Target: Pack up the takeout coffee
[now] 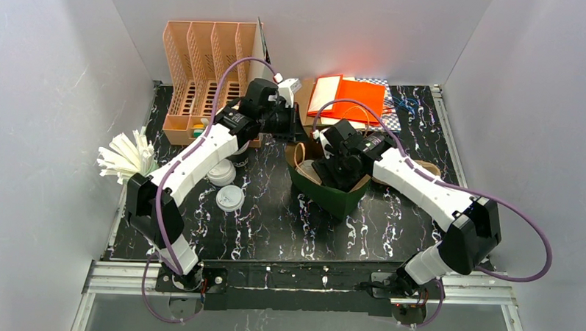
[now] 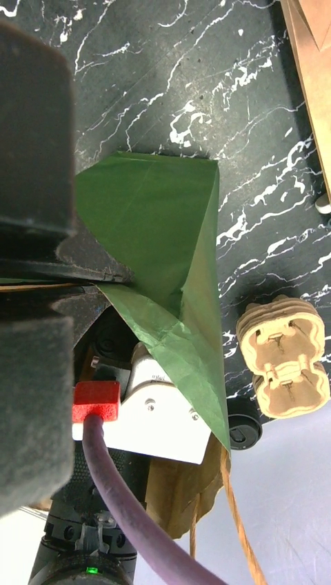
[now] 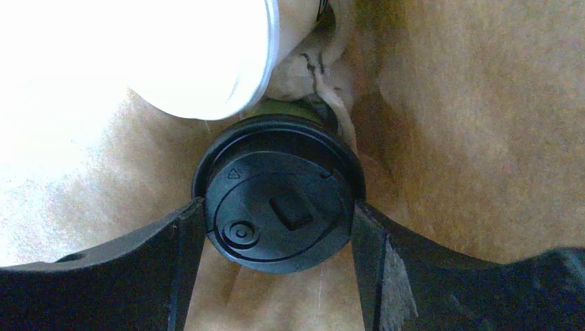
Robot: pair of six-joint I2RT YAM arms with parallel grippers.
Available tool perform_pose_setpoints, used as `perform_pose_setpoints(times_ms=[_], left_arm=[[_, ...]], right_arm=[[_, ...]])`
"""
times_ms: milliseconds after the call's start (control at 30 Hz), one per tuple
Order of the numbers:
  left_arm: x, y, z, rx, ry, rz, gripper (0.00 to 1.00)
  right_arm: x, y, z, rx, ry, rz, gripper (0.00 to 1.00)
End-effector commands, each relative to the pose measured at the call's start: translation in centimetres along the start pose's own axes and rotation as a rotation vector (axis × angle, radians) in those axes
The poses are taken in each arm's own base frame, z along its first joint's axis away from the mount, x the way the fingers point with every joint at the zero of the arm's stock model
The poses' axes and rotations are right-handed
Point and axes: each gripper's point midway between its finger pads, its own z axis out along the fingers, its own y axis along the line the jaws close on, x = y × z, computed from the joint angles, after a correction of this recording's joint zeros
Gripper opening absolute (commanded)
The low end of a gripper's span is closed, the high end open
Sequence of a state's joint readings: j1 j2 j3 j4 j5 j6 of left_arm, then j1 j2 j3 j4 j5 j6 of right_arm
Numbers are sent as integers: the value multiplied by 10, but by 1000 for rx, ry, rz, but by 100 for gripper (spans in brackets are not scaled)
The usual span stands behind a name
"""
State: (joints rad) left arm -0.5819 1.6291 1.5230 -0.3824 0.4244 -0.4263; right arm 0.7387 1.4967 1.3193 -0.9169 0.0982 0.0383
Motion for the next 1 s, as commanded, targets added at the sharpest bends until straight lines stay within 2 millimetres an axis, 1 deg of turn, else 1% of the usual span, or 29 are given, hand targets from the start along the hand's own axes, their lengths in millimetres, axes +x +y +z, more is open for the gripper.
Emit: perform_pose_setpoints(times_ms=[0,200,367,600,733,833,900,933,967], left_arm=[[-23,-13,-16,11,-56,37,0],[-32,-9,-17,-24,-57,83,0],[-34,-5,-16,-49,-43,92,0],[-37,-5,-18,-62,-51,101,0],[-38,-5,-18,-62,-51,92,0],[-40,-5,-16,-64,-51,79,0],[-41,-5,-15,-69,-52,71,0],[-41,-4,-14,-72,-50,67,0],[-41,-3,-14,-76,-50,64,0]], right_arm=[[22,-6,25,23,73,-3,17],[33,-5,38,22,100,4,16],[44,-5,47,23,122,-5,16],[58,-3,54,6,153,-2,15],[60,-2,56,5,160,-4,15],[44,-4,47,16,121,-6,18],[30,-7,39,29,86,-16,23],[22,-9,34,34,70,-21,26],[15,-9,29,37,55,-25,35]])
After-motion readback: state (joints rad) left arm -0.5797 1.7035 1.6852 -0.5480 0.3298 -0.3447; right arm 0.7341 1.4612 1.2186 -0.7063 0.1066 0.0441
